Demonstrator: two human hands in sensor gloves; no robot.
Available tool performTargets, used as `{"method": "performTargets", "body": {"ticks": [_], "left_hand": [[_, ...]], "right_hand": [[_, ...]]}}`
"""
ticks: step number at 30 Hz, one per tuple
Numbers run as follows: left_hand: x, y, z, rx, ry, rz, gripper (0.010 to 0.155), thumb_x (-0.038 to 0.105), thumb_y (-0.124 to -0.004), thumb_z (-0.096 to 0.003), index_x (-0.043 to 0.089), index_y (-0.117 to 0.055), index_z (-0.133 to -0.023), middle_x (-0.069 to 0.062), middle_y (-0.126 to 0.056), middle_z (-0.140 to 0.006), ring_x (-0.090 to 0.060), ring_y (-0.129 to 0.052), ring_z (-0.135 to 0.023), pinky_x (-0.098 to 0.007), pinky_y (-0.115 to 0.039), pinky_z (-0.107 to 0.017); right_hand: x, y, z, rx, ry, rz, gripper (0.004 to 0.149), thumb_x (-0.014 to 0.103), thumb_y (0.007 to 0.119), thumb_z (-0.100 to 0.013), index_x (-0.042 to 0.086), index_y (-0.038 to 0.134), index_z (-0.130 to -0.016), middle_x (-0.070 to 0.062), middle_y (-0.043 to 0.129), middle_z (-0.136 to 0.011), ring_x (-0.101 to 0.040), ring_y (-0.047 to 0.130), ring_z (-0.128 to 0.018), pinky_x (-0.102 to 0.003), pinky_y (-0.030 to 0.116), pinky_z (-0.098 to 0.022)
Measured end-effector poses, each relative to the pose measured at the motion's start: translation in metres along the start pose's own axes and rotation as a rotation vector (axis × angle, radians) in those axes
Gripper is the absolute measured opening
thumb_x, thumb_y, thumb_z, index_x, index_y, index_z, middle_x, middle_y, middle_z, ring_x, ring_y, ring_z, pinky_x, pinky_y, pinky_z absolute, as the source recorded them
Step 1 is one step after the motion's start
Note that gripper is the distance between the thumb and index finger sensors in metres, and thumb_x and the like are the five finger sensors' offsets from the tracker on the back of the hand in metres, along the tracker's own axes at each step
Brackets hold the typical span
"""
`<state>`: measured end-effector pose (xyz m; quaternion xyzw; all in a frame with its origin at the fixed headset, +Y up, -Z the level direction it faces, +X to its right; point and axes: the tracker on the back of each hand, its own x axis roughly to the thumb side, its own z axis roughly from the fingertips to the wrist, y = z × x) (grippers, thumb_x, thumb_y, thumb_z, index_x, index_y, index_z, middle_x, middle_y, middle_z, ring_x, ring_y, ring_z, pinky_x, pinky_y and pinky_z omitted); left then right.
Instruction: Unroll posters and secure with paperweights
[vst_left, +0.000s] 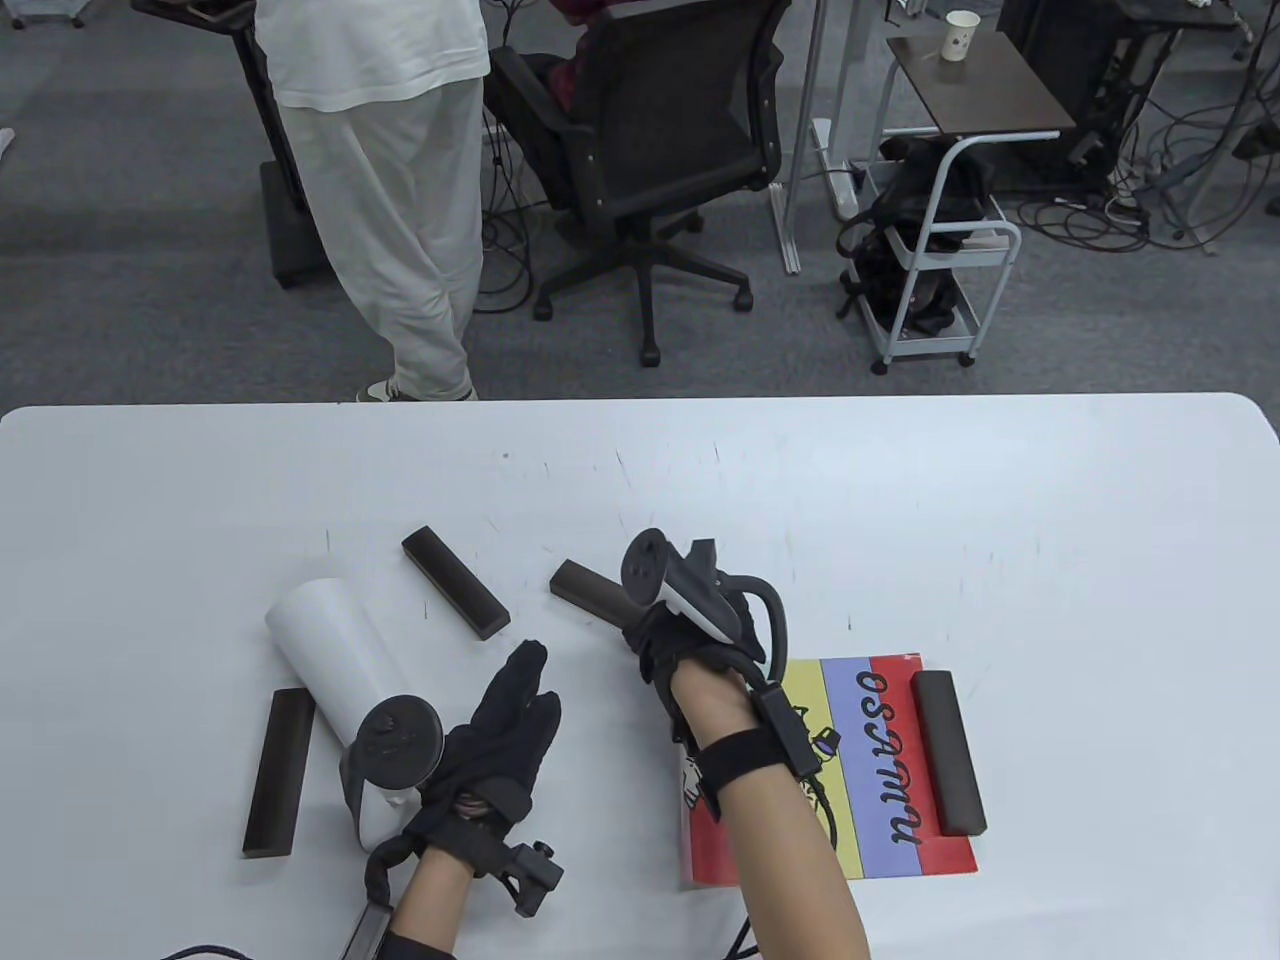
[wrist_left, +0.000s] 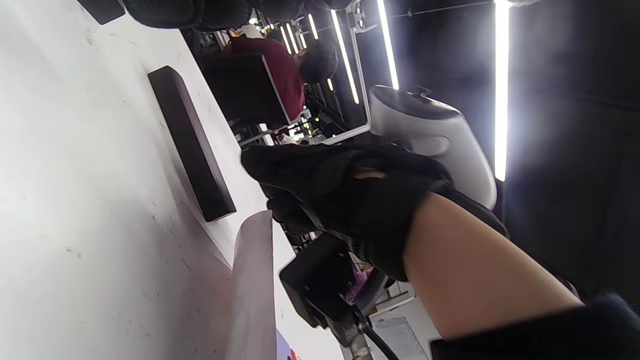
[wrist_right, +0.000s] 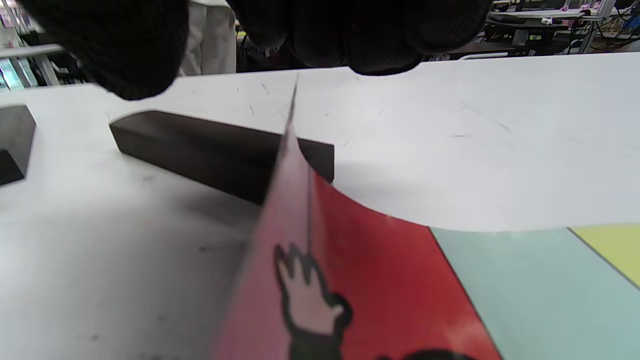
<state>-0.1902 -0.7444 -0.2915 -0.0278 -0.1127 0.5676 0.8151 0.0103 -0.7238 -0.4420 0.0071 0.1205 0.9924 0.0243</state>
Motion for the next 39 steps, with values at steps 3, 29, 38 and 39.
{"method": "performTargets", "body": {"ticks": [3, 29, 38, 39], "left_hand": [[0.000, 0.000, 0.000, 0.002, 0.002, -0.010, 0.078, 0.067, -0.056, -0.0498, 0.019, -0.037, -0.109, -0.013, -0.038, -0.115, -0.045, -0.049, -0.104, -0.057, -0.057, -0.070], [-0.004, -0.005, -0.002, -0.015, 0.021, -0.076, 0.078, 0.066, -0.057, -0.0494, 0.019, -0.039, -0.109, -0.014, -0.040, -0.114, -0.045, -0.051, -0.103, -0.057, -0.058, -0.070], [-0.004, -0.011, -0.002, -0.032, 0.017, -0.094, 0.078, 0.066, -0.057, -0.0496, 0.019, -0.039, -0.109, -0.014, -0.040, -0.114, -0.045, -0.051, -0.103, -0.057, -0.058, -0.070], [-0.004, -0.012, -0.002, -0.037, 0.017, -0.102, 0.078, 0.066, -0.057, -0.0494, 0.019, -0.039, -0.109, -0.014, -0.040, -0.114, -0.045, -0.051, -0.103, -0.057, -0.058, -0.070]], "right_hand": [[0.012, 0.009, -0.019, 0.068, 0.028, 0.104, 0.078, 0.052, 0.082, -0.037, 0.019, 0.048, -0.099, -0.013, 0.057, -0.105, -0.040, 0.065, -0.092, -0.053, 0.060, -0.068], [-0.026, -0.093, 0.029, -0.247, 0.014, -0.179, 0.073, 0.063, 0.082, -0.034, 0.012, 0.070, -0.086, -0.012, 0.089, -0.074, -0.026, 0.097, -0.051, -0.039, 0.085, -0.039], [-0.074, -0.066, 0.100, -0.124, 0.058, -0.267, 0.079, 0.068, 0.077, -0.038, 0.006, 0.067, -0.087, -0.013, 0.090, -0.066, -0.025, 0.096, -0.041, -0.038, 0.084, -0.031], [-0.078, -0.057, 0.106, -0.097, 0.068, -0.275, 0.079, 0.068, 0.077, -0.039, 0.006, 0.067, -0.087, -0.013, 0.091, -0.065, -0.025, 0.096, -0.040, -0.037, 0.084, -0.031]]}}
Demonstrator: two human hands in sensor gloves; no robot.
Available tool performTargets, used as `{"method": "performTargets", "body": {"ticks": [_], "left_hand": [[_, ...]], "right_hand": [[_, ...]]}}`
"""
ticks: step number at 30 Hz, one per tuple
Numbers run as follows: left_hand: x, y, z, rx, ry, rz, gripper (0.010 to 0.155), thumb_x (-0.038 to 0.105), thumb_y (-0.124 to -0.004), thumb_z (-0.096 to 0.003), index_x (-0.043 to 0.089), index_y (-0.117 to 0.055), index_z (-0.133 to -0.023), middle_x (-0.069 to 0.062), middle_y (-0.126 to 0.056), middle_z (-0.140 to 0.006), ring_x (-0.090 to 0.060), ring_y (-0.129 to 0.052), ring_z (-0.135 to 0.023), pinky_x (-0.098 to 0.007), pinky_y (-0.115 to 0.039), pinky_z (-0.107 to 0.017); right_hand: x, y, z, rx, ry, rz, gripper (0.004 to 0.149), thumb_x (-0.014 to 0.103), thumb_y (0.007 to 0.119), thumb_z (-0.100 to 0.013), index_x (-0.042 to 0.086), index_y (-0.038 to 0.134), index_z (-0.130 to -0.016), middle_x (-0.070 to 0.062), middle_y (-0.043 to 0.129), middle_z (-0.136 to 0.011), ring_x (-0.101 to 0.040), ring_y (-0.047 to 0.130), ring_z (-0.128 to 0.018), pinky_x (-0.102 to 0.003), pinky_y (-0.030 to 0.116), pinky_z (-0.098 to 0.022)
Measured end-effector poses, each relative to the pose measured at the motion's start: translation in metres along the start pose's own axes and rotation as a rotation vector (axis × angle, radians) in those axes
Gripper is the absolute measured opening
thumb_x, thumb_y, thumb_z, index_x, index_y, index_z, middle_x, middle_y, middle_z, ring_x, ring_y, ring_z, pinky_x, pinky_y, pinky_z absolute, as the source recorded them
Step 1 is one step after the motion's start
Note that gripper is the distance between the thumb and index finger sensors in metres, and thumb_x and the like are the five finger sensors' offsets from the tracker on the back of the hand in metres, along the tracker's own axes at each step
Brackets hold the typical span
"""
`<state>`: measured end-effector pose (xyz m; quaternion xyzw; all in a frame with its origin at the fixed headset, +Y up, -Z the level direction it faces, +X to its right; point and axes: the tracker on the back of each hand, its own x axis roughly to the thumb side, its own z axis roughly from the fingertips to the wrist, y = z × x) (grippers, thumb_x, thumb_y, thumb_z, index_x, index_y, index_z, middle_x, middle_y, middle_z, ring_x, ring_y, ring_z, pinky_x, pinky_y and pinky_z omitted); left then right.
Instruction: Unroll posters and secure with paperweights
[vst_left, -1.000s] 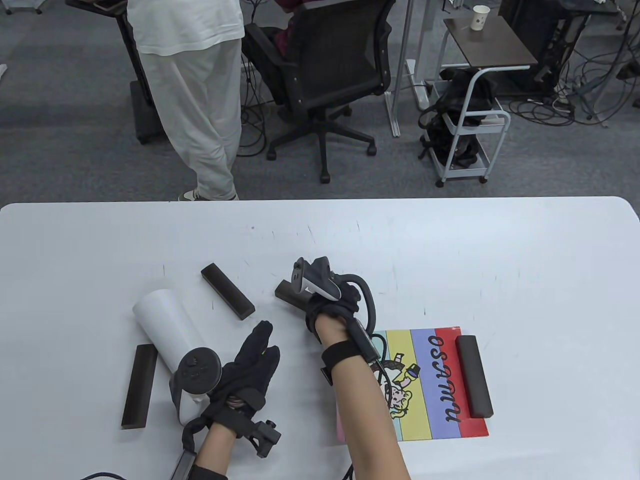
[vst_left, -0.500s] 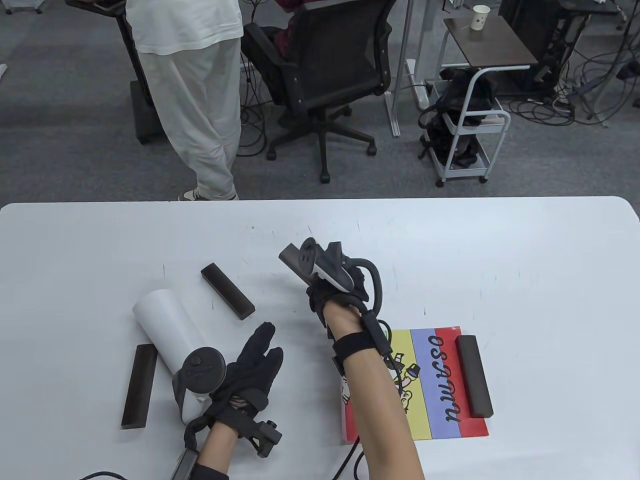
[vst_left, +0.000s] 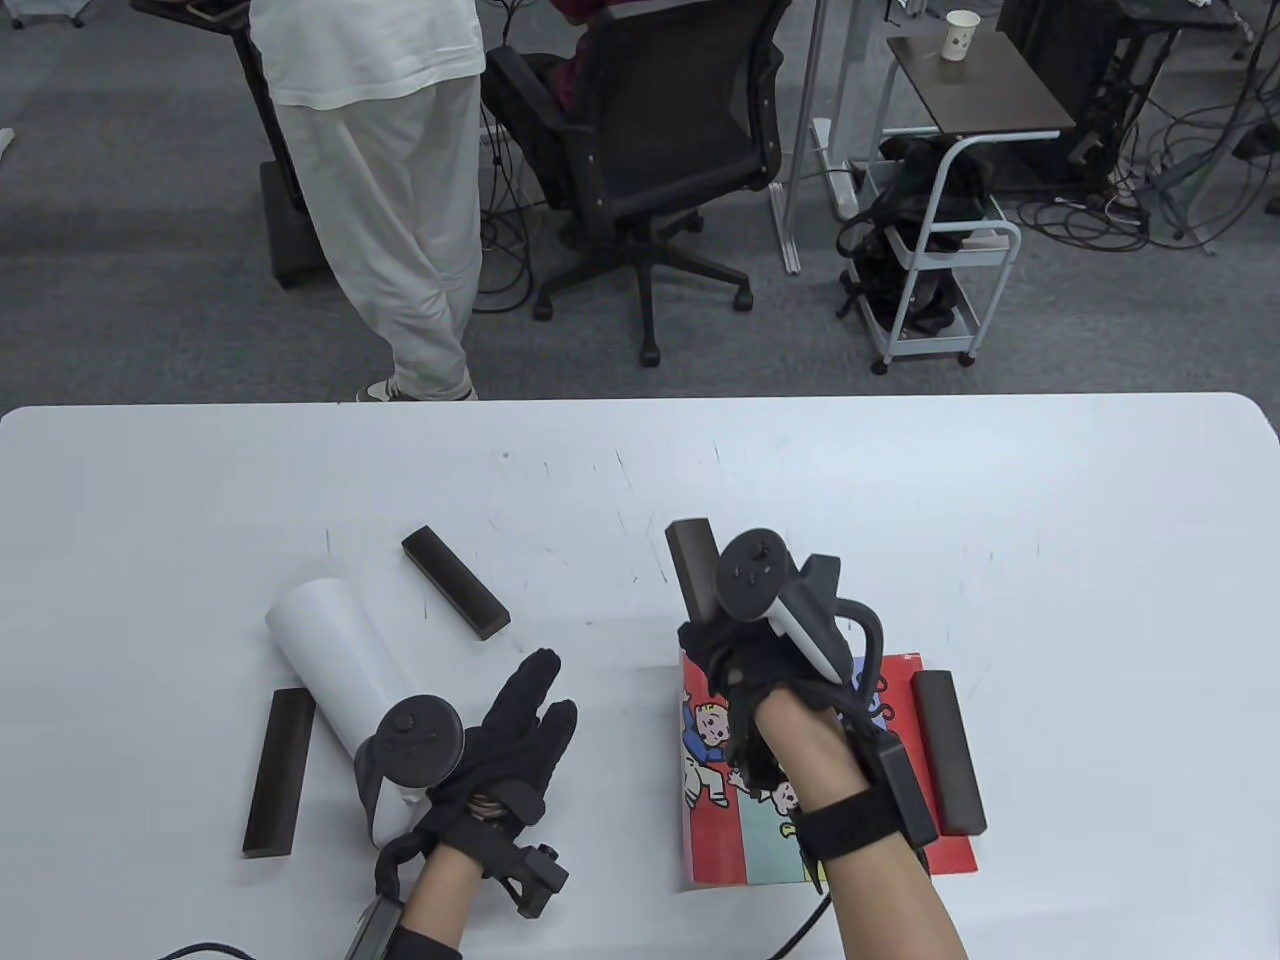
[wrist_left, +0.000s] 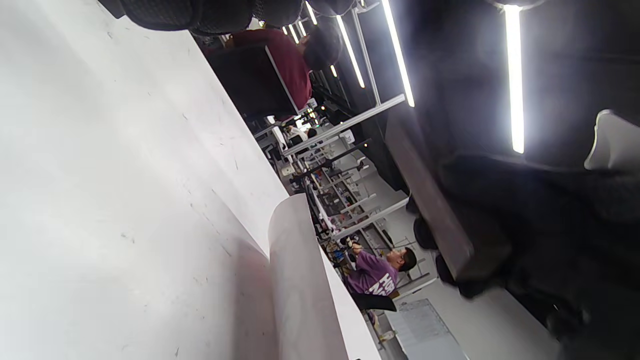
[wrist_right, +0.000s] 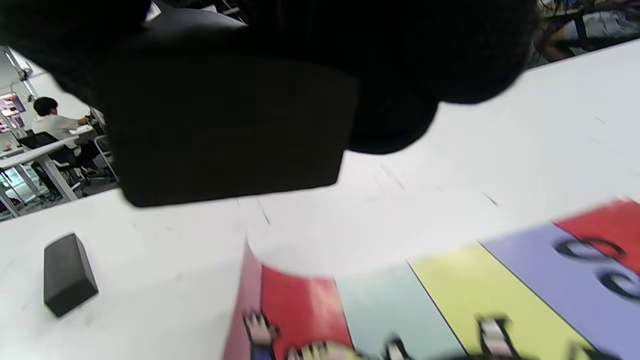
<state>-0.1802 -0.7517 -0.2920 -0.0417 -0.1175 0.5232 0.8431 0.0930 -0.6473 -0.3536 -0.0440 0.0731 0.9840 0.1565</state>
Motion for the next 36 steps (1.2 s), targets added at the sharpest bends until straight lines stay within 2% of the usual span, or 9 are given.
{"method": "performTargets", "body": {"ticks": [3, 8, 14, 21, 26, 28, 29, 32, 36], "left_hand": [[0.000, -0.003, 0.000, -0.009, 0.000, -0.015, 0.078, 0.066, -0.057, -0.0495, 0.019, -0.039, -0.109, -0.014, -0.040, -0.114, -0.045, -0.051, -0.103, -0.057, -0.058, -0.070], [0.000, -0.007, -0.001, -0.029, 0.001, -0.030, 0.078, 0.066, -0.057, -0.0494, 0.019, -0.039, -0.109, -0.014, -0.040, -0.114, -0.045, -0.051, -0.103, -0.057, -0.058, -0.070], [-0.001, -0.007, -0.001, -0.029, 0.003, -0.035, 0.079, 0.066, -0.057, -0.0495, 0.018, -0.039, -0.109, -0.014, -0.040, -0.114, -0.045, -0.051, -0.103, -0.057, -0.058, -0.070], [0.000, -0.010, -0.002, -0.047, 0.000, -0.052, 0.079, 0.066, -0.057, -0.0495, 0.019, -0.039, -0.109, -0.014, -0.039, -0.114, -0.045, -0.050, -0.104, -0.057, -0.057, -0.070], [0.000, -0.012, -0.002, -0.057, 0.002, -0.063, 0.079, 0.066, -0.057, -0.0495, 0.019, -0.039, -0.109, -0.014, -0.039, -0.114, -0.045, -0.050, -0.104, -0.057, -0.057, -0.070], [0.000, -0.013, -0.001, -0.060, 0.001, -0.066, 0.079, 0.066, -0.057, -0.0495, 0.018, -0.039, -0.109, -0.014, -0.040, -0.114, -0.045, -0.050, -0.104, -0.057, -0.057, -0.070], [0.000, -0.013, -0.001, -0.060, 0.000, -0.066, 0.079, 0.066, -0.058, -0.0494, 0.018, -0.039, -0.109, -0.014, -0.040, -0.114, -0.046, -0.050, -0.103, -0.057, -0.057, -0.070], [0.000, -0.014, -0.002, -0.060, -0.002, -0.064, 0.079, 0.066, -0.057, -0.0494, 0.019, -0.039, -0.109, -0.014, -0.039, -0.114, -0.045, -0.050, -0.104, -0.057, -0.057, -0.070], [-0.001, -0.014, -0.001, -0.061, -0.002, -0.050, 0.079, 0.067, -0.057, -0.0495, 0.018, -0.039, -0.109, -0.014, -0.039, -0.115, -0.045, -0.050, -0.104, -0.057, -0.057, -0.070]], "right_hand": [[-0.018, 0.025, 0.015, 0.064, 0.053, -0.041, 0.080, 0.068, 0.077, -0.039, 0.005, 0.067, -0.086, -0.014, 0.091, -0.064, -0.025, 0.096, -0.038, -0.037, 0.084, -0.029], [-0.026, 0.062, 0.025, 0.146, 0.109, 0.017, 0.079, 0.066, 0.076, -0.039, 0.003, 0.066, -0.086, -0.014, 0.090, -0.064, -0.025, 0.096, -0.038, -0.036, 0.084, -0.029], [-0.012, 0.098, 0.027, 0.202, 0.110, 0.095, 0.078, 0.065, 0.075, -0.039, 0.003, 0.065, -0.086, -0.014, 0.090, -0.065, -0.023, 0.097, -0.038, -0.035, 0.085, -0.028], [0.007, 0.125, 0.030, 0.169, 0.118, 0.207, 0.080, 0.066, 0.075, -0.038, 0.002, 0.064, -0.085, -0.014, 0.090, -0.063, -0.022, 0.099, -0.034, -0.035, 0.087, -0.025], [0.015, 0.131, 0.034, 0.083, 0.087, 0.299, 0.083, 0.067, 0.078, -0.033, 0.002, 0.068, -0.083, -0.013, 0.093, -0.056, -0.019, 0.101, -0.029, -0.034, 0.090, -0.021], [0.013, 0.128, 0.035, 0.074, 0.080, 0.280, 0.082, 0.066, 0.074, -0.032, 0.002, 0.069, -0.083, -0.013, 0.094, -0.058, -0.020, 0.102, -0.031, -0.035, 0.091, -0.022], [0.012, 0.123, 0.035, 0.062, 0.064, 0.245, 0.083, 0.066, 0.073, -0.032, 0.003, 0.067, -0.085, -0.015, 0.092, -0.065, -0.024, 0.103, -0.036, -0.038, 0.090, -0.026], [0.009, 0.099, 0.038, 0.019, -0.003, 0.180, 0.084, 0.066, 0.072, -0.035, 0.011, 0.054, -0.096, -0.018, 0.074, -0.092, -0.035, 0.091, -0.068, -0.047, 0.081, -0.049], [0.003, 0.063, 0.046, -0.029, -0.148, -0.039, 0.083, 0.064, 0.073, -0.038, 0.016, 0.045, -0.100, -0.017, 0.056, -0.104, -0.042, 0.070, -0.090, -0.053, 0.067, -0.065]]}}
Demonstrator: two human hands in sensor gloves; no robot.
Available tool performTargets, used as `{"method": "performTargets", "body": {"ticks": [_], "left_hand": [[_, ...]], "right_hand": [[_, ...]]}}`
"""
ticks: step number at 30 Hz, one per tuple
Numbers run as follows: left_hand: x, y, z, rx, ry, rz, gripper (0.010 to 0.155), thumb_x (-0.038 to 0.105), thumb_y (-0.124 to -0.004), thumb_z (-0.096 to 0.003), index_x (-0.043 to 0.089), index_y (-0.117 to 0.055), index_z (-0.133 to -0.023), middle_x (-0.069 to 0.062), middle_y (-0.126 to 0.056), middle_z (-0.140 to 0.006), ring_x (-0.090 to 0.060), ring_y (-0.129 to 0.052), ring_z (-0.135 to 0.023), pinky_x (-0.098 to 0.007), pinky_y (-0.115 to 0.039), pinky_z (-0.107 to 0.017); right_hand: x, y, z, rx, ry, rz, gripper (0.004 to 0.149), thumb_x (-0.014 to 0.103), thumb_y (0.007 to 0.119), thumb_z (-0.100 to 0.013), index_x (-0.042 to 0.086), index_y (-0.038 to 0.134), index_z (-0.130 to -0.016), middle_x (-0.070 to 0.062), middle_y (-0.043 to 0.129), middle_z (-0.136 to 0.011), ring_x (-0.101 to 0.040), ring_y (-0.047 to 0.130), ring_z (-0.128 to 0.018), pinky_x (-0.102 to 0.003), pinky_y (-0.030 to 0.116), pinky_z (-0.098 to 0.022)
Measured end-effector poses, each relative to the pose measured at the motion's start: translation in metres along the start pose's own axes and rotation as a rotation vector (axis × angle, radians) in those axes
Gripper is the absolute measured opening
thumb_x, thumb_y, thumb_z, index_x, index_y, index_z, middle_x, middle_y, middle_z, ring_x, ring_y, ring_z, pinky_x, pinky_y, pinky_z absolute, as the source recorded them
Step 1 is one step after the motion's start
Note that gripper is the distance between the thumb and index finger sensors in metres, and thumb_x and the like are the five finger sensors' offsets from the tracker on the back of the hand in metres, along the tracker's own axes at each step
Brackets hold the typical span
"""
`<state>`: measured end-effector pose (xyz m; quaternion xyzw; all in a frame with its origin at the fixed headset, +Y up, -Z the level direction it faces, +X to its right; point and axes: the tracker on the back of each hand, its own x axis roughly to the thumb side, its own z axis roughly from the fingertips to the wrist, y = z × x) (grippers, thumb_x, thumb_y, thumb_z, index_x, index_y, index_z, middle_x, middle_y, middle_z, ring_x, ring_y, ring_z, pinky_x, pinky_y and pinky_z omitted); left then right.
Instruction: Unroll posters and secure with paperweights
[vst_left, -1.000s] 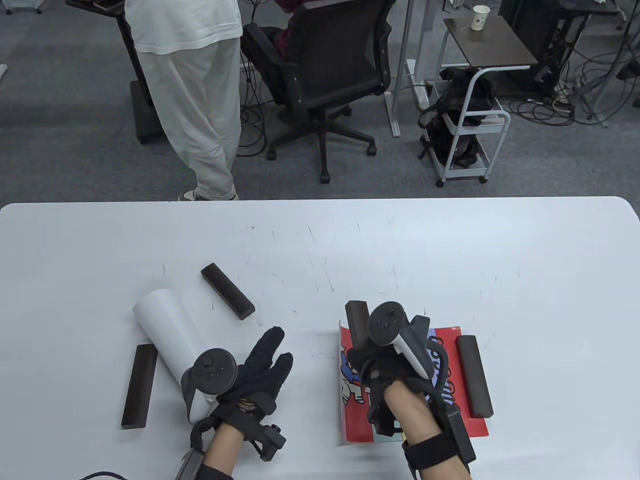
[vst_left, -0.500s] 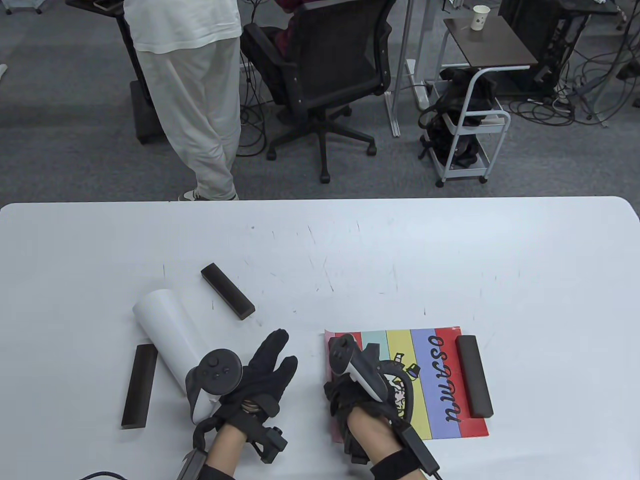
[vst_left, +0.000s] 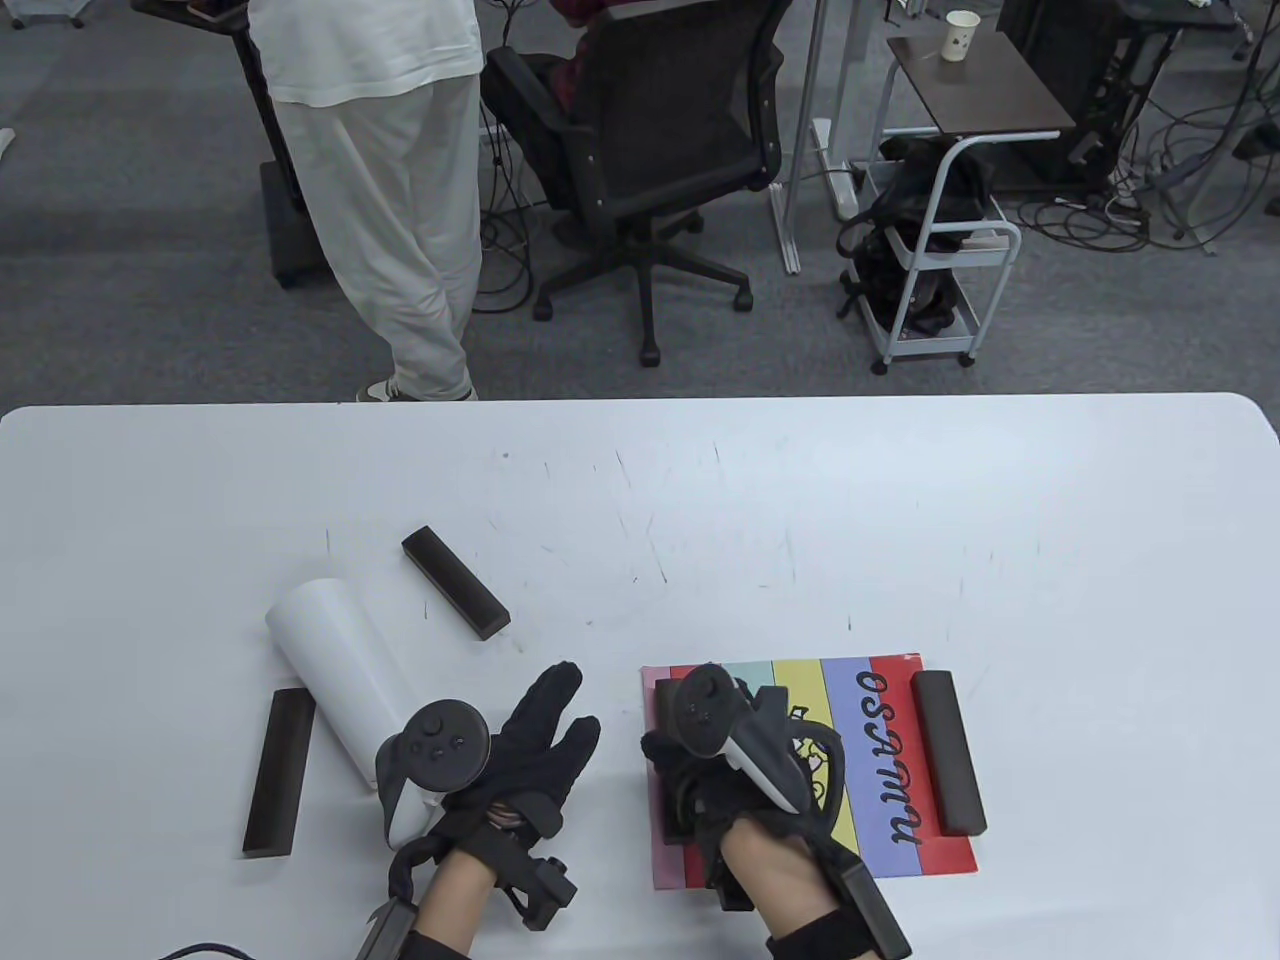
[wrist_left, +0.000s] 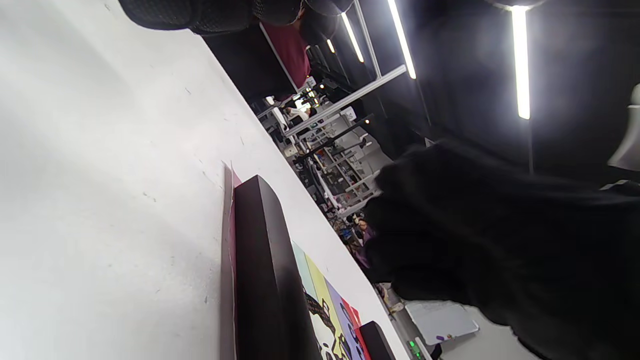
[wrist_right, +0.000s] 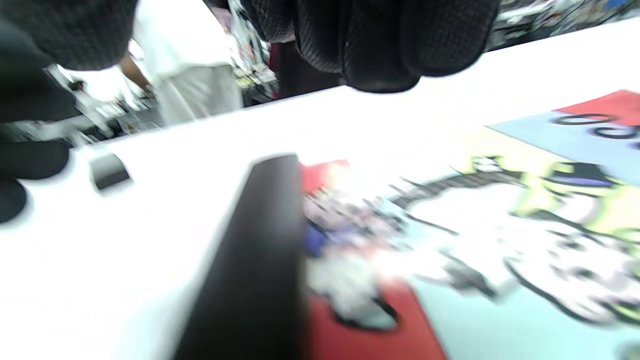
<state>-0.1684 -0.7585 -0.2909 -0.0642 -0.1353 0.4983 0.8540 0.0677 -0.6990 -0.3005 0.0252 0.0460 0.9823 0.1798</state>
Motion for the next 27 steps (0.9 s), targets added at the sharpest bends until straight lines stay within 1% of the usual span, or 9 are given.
{"method": "performTargets", "body": {"ticks": [1, 2, 4, 8, 14, 18, 20, 23, 27], "left_hand": [[0.000, 0.000, 0.000, -0.002, -0.004, 0.010, 0.079, 0.066, -0.057, -0.0495, 0.018, -0.038, -0.109, -0.014, -0.039, -0.115, -0.046, -0.050, -0.104, -0.057, -0.057, -0.070], [0.000, 0.000, 0.000, -0.003, -0.005, 0.015, 0.079, 0.066, -0.057, -0.0495, 0.019, -0.038, -0.109, -0.014, -0.039, -0.115, -0.046, -0.049, -0.104, -0.057, -0.057, -0.070], [0.000, 0.000, 0.000, -0.003, -0.005, 0.020, 0.079, 0.066, -0.057, -0.0495, 0.018, -0.038, -0.109, -0.014, -0.038, -0.115, -0.046, -0.050, -0.104, -0.057, -0.057, -0.070], [-0.001, 0.001, 0.000, -0.004, -0.001, 0.044, 0.079, 0.067, -0.057, -0.0495, 0.018, -0.038, -0.109, -0.014, -0.038, -0.115, -0.045, -0.049, -0.104, -0.057, -0.057, -0.070], [-0.003, 0.010, 0.002, 0.034, 0.006, 0.071, 0.080, 0.067, -0.057, -0.0494, 0.017, -0.039, -0.109, -0.015, -0.040, -0.114, -0.046, -0.050, -0.103, -0.057, -0.058, -0.070], [0.000, 0.022, 0.004, 0.096, 0.008, 0.045, 0.081, 0.066, -0.059, -0.0489, 0.015, -0.040, -0.109, -0.018, -0.041, -0.113, -0.048, -0.051, -0.102, -0.058, -0.058, -0.069], [0.006, 0.033, 0.007, 0.163, 0.024, -0.042, 0.081, 0.065, -0.060, -0.0490, 0.014, -0.041, -0.108, -0.019, -0.043, -0.112, -0.048, -0.053, -0.101, -0.058, -0.060, -0.068], [0.011, 0.050, 0.011, 0.236, 0.059, -0.119, 0.081, 0.064, -0.062, -0.0484, 0.013, -0.041, -0.108, -0.021, -0.044, -0.111, -0.048, -0.056, -0.100, -0.057, -0.061, -0.067], [0.015, 0.084, 0.023, 0.337, 0.202, -0.145, 0.082, 0.062, -0.066, -0.0484, 0.011, -0.042, -0.107, -0.023, -0.044, -0.110, -0.049, -0.058, -0.099, -0.057, -0.063, -0.066]], "right_hand": [[-0.003, -0.008, 0.003, -0.008, -0.030, -0.082, 0.083, 0.064, 0.073, -0.039, 0.016, 0.044, -0.100, -0.017, 0.054, -0.105, -0.043, 0.066, -0.092, -0.054, 0.064, -0.066], [-0.006, -0.012, 0.005, -0.011, -0.048, -0.138, 0.082, 0.062, 0.073, -0.038, 0.016, 0.044, -0.100, -0.017, 0.053, -0.106, -0.043, 0.064, -0.093, -0.054, 0.062, -0.067], [-0.017, -0.018, 0.010, -0.023, -0.121, -0.283, 0.082, 0.061, 0.073, -0.039, 0.016, 0.043, -0.100, -0.016, 0.051, -0.106, -0.043, 0.061, -0.094, -0.055, 0.060, -0.068], [-0.038, -0.009, 0.014, -0.047, -0.145, -0.438, 0.082, 0.061, 0.073, -0.040, 0.016, 0.042, -0.101, -0.016, 0.050, -0.107, -0.044, 0.059, -0.095, -0.056, 0.058, -0.069], [-0.053, 0.014, 0.010, 0.008, -0.140, -0.453, 0.084, 0.062, 0.073, -0.039, 0.015, 0.038, -0.101, -0.016, 0.047, -0.107, -0.044, 0.056, -0.095, -0.056, 0.056, -0.069], [-0.054, 0.014, 0.009, -0.018, -0.129, -0.429, 0.085, 0.061, 0.073, -0.039, 0.016, 0.037, -0.101, -0.016, 0.046, -0.107, -0.044, 0.055, -0.096, -0.056, 0.055, -0.069], [-0.054, 0.012, 0.010, -0.030, -0.127, -0.426, 0.085, 0.061, 0.073, -0.039, 0.015, 0.037, -0.101, -0.016, 0.046, -0.107, -0.044, 0.055, -0.096, -0.056, 0.055, -0.069], [-0.054, 0.009, 0.011, -0.047, -0.126, -0.415, 0.084, 0.061, 0.073, -0.039, 0.015, 0.037, -0.100, -0.016, 0.046, -0.107, -0.044, 0.055, -0.096, -0.056, 0.056, -0.069], [-0.053, 0.009, 0.012, -0.047, -0.131, -0.416, 0.084, 0.060, 0.072, -0.039, 0.015, 0.037, -0.100, -0.016, 0.047, -0.106, -0.044, 0.056, -0.095, -0.056, 0.056, -0.069]]}}
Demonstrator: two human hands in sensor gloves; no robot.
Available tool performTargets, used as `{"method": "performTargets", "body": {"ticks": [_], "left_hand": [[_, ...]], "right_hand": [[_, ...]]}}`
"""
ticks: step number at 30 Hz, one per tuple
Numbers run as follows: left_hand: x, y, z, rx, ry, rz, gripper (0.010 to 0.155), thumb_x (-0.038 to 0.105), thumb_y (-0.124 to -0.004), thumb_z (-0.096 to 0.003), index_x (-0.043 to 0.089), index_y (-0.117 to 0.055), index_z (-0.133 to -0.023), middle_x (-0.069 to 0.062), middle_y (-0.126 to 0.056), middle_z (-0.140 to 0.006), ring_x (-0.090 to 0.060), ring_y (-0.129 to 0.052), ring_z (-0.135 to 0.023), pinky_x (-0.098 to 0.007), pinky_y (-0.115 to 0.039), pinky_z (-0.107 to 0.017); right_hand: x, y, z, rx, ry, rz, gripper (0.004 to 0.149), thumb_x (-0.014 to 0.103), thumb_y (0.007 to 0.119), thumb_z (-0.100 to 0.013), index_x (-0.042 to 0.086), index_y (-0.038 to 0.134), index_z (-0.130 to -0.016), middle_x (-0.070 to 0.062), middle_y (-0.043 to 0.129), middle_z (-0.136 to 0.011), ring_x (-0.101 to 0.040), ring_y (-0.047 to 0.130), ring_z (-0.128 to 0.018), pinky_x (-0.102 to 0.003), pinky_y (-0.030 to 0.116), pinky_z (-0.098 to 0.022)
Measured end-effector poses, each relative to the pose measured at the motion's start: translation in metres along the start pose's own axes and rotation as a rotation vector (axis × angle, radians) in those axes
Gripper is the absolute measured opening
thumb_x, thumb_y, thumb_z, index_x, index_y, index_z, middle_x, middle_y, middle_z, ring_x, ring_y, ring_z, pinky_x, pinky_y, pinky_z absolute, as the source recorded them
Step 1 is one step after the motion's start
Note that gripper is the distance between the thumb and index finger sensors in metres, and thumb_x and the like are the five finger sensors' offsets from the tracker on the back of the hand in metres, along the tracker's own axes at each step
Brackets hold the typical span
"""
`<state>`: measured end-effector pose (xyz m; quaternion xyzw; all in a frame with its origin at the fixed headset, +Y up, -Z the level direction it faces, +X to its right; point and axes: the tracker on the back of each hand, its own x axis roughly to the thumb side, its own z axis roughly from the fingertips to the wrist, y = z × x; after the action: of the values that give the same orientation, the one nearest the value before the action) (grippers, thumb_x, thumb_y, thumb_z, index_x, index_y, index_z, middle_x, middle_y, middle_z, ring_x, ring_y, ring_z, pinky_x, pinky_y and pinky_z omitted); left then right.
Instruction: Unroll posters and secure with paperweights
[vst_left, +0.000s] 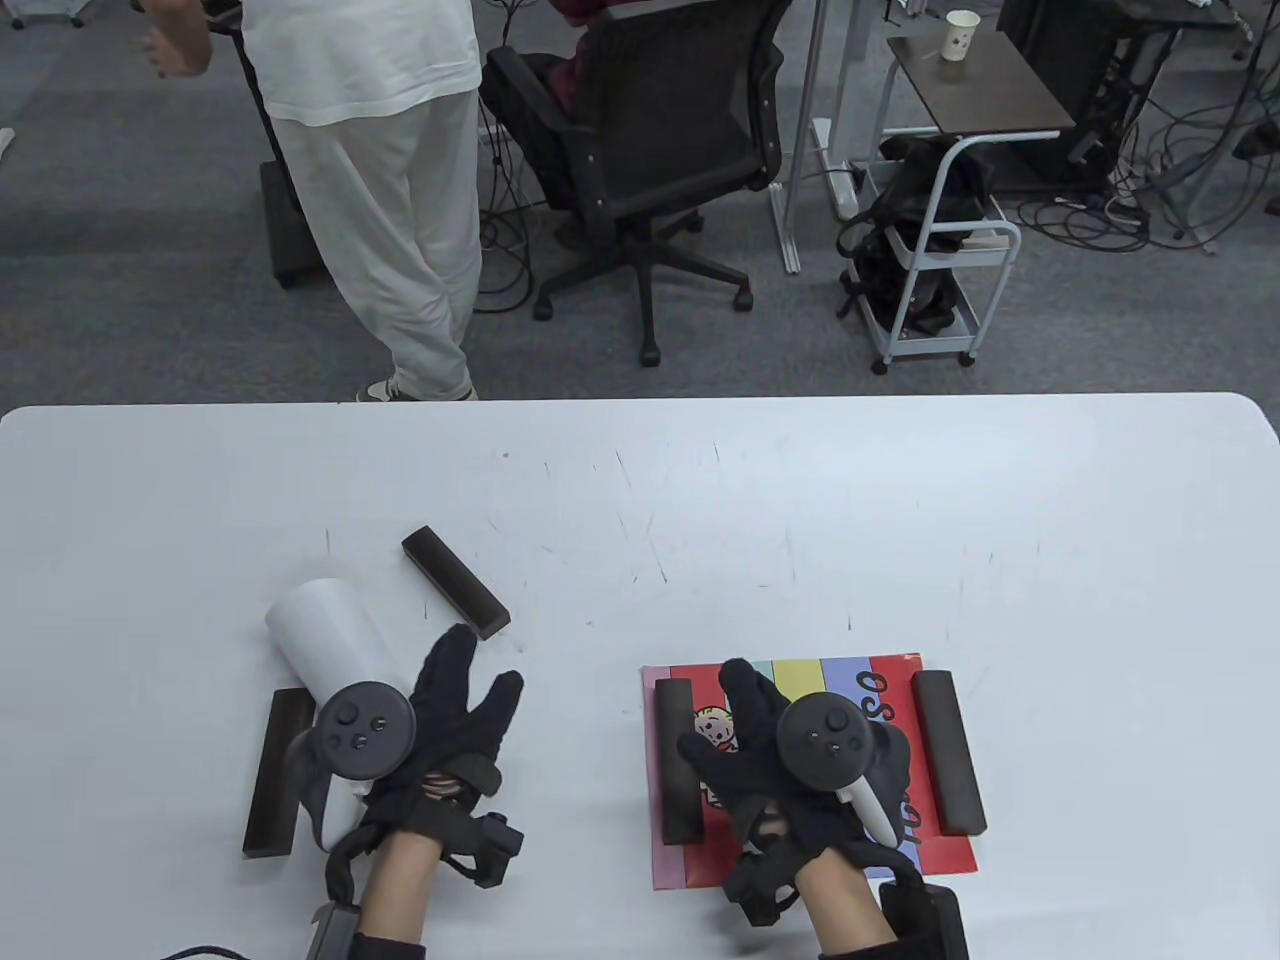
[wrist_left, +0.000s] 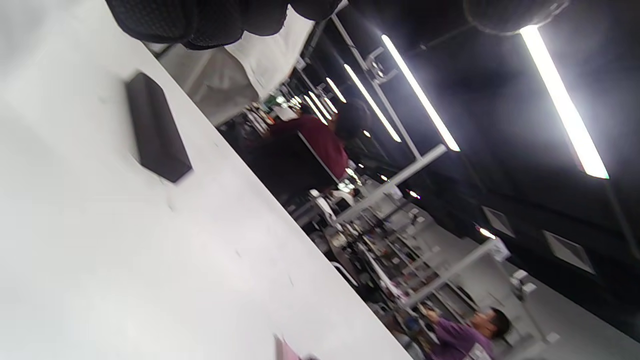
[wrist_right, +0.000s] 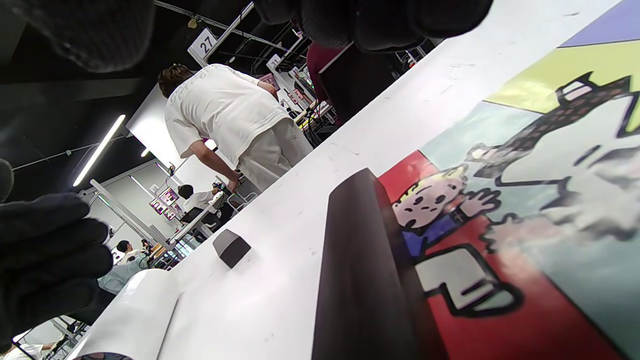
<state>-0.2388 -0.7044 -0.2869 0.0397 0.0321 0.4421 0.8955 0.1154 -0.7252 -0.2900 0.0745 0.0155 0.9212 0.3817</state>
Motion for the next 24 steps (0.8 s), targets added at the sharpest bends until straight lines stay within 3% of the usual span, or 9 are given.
{"method": "performTargets", "body": {"ticks": [3, 6, 12, 19, 24], "left_hand": [[-0.006, 0.025, -0.001, 0.027, 0.219, -0.086, 0.083, 0.060, -0.068, -0.0485, 0.008, -0.040, -0.107, -0.026, -0.043, -0.109, -0.051, -0.059, -0.098, -0.057, -0.063, -0.066], [-0.018, 0.037, -0.001, -0.034, 0.522, -0.181, 0.089, 0.060, -0.070, -0.0477, 0.003, -0.037, -0.106, -0.031, -0.039, -0.108, -0.054, -0.058, -0.096, -0.059, -0.064, -0.065], [-0.044, 0.026, -0.012, -0.067, 0.763, -0.295, 0.094, 0.063, -0.071, -0.0457, -0.004, -0.039, -0.104, -0.036, -0.046, -0.103, -0.056, -0.068, -0.090, -0.058, -0.071, -0.059], [-0.068, 0.003, -0.027, -0.099, 0.857, -0.318, 0.097, 0.065, -0.069, -0.0453, -0.005, -0.034, -0.104, -0.035, -0.045, -0.103, -0.053, -0.070, -0.089, -0.053, -0.074, -0.057], [-0.073, 0.004, -0.034, -0.008, 0.806, -0.330, 0.090, 0.056, -0.075, -0.0454, 0.001, -0.036, -0.105, -0.027, -0.055, -0.102, -0.042, -0.078, -0.084, -0.046, -0.077, -0.055]], "right_hand": [[0.000, 0.000, 0.000, 0.001, -0.001, -0.003, 0.084, 0.060, 0.072, -0.039, 0.015, 0.038, -0.100, -0.017, 0.048, -0.106, -0.044, 0.057, -0.095, -0.056, 0.057, -0.068], [-0.002, 0.000, -0.001, 0.002, 0.008, -0.009, 0.083, 0.060, 0.072, -0.039, 0.014, 0.038, -0.100, -0.017, 0.048, -0.106, -0.044, 0.057, -0.094, -0.056, 0.057, -0.068], [-0.008, -0.002, -0.002, 0.004, 0.033, -0.036, 0.083, 0.060, 0.072, -0.040, 0.014, 0.038, -0.100, -0.017, 0.049, -0.105, -0.044, 0.059, -0.094, -0.056, 0.058, -0.067], [-0.009, -0.001, -0.001, 0.022, 0.047, -0.028, 0.084, 0.059, 0.073, -0.039, 0.013, 0.038, -0.100, -0.018, 0.049, -0.105, -0.045, 0.058, -0.094, -0.056, 0.058, -0.067], [-0.012, -0.001, -0.002, 0.023, 0.060, -0.038, 0.083, 0.058, 0.073, -0.040, 0.013, 0.038, -0.100, -0.018, 0.049, -0.105, -0.045, 0.058, -0.093, -0.056, 0.058, -0.067]]}}
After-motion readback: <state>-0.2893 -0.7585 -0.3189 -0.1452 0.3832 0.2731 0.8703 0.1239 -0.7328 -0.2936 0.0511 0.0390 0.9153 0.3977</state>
